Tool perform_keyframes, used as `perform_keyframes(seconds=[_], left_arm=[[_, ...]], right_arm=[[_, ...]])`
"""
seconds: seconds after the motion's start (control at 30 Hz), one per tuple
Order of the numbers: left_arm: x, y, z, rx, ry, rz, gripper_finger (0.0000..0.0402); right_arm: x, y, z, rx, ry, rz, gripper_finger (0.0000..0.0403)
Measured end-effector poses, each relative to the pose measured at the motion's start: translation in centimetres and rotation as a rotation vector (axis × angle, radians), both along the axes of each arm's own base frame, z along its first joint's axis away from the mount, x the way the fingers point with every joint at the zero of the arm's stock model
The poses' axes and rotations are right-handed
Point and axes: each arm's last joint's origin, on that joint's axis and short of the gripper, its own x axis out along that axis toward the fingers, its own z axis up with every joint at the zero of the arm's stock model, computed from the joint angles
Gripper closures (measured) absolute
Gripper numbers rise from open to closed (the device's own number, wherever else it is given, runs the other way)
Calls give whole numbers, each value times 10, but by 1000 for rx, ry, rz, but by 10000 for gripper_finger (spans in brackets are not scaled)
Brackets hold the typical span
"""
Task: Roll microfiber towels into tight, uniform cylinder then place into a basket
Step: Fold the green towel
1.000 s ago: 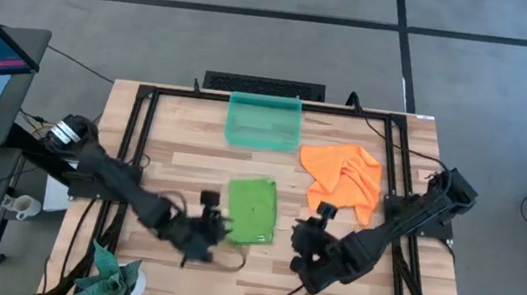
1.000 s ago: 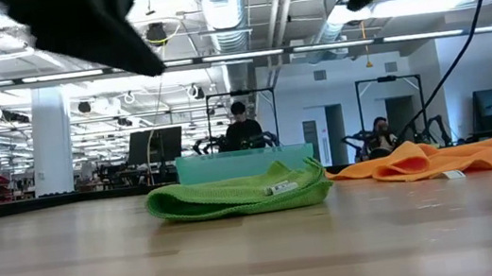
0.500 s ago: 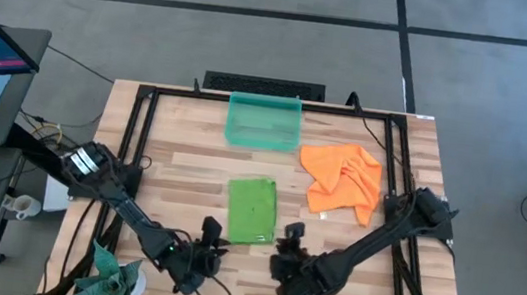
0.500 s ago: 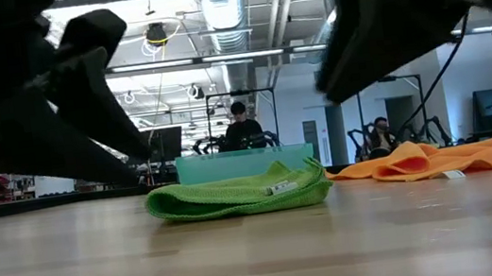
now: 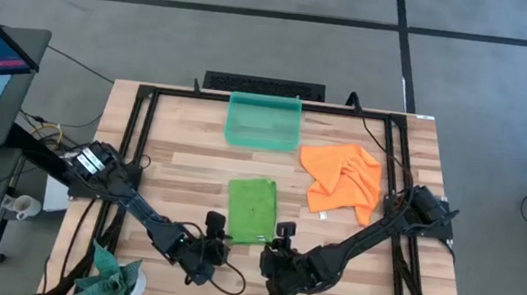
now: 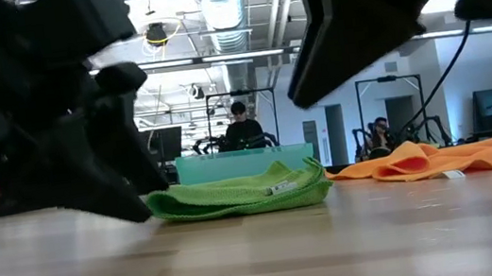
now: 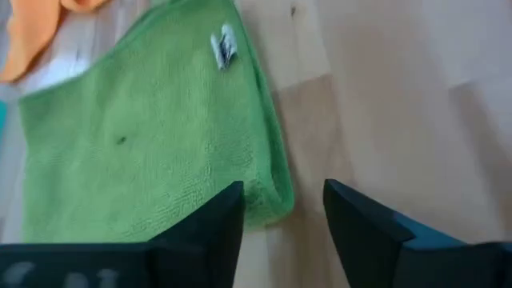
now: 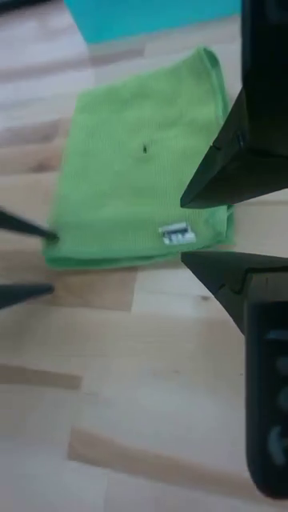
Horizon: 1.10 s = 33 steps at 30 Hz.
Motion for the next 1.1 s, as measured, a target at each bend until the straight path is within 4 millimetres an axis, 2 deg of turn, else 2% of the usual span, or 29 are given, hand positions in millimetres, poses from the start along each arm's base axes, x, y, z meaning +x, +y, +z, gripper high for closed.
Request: perform_keyframes(seconds=[0.2,0.53,1.1], left_arm=[[4,8,-1,-26,-5,54,197],[5,10,-1,-11,15,31,193],[-7,-9,3,175,-14,-72,193]], right_arm=[[5,-7,-3,63,30,0,243],[8,-8,-3,61,28,17,170],[9,-10,-3,57,30,17,163]])
